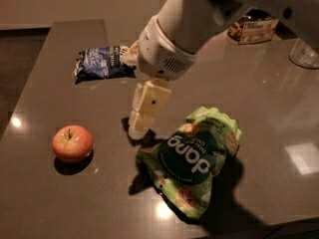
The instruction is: Pick apple
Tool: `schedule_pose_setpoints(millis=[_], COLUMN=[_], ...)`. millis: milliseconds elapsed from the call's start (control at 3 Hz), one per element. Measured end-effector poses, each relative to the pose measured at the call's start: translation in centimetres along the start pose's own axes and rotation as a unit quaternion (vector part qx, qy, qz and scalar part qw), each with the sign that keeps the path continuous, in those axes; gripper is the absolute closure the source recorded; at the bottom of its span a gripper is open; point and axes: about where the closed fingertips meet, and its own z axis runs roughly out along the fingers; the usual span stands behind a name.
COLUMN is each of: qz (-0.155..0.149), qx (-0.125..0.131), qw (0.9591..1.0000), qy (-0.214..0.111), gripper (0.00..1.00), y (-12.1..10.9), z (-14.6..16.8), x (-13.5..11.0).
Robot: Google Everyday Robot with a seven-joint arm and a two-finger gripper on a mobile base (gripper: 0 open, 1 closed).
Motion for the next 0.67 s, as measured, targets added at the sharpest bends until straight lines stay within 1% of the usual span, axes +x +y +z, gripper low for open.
schedule_pose_setpoints(millis=[333,667], qz=[-0.036,-0.059], qx=[-0.035,-0.062], qw=[0.9987,0.9958], qy=[0.013,0.031], gripper=[0.0,0.0], y=[1.7,3.1], z=[4.4,8.2], x=[-2.5,-4.0])
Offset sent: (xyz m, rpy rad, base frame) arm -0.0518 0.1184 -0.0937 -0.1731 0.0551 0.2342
